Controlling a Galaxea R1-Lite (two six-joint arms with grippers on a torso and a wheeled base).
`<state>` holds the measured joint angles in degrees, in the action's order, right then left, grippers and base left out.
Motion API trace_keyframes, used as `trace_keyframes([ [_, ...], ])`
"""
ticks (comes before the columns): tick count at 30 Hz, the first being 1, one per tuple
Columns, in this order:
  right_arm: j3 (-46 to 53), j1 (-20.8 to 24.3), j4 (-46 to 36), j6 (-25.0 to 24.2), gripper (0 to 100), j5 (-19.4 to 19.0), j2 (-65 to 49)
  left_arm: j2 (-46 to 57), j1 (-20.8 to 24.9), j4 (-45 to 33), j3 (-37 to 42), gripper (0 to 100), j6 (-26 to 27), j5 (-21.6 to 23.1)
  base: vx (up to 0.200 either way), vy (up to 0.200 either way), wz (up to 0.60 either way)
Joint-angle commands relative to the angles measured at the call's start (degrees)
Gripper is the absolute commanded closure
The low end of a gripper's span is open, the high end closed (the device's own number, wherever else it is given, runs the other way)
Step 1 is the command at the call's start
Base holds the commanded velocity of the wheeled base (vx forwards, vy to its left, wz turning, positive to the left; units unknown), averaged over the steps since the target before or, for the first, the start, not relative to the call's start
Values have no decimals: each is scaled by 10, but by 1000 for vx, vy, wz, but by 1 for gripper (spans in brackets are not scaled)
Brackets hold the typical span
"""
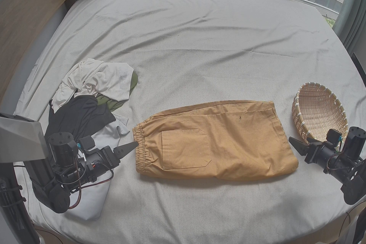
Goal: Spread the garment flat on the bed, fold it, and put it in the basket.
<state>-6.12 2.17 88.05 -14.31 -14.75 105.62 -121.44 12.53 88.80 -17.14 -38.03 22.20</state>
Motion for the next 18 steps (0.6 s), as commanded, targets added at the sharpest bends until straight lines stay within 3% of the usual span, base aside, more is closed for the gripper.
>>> trace_keyframes([
  [1, -80, 36, -3, -1, 0, -10, 2, -12, 5, 1, -2, 0, 0, -1, 0, 0, 0],
  [8, -193, 62, -43, -1, 0, -28, 24, -34, 6, 1, -4, 0, 2, -1, 0, 0, 0],
  [18, -186, 67, -43, -5, 0, -48, 24, -105, 33, 1, -35, 0, 7, -13, 0, 0, 0],
])
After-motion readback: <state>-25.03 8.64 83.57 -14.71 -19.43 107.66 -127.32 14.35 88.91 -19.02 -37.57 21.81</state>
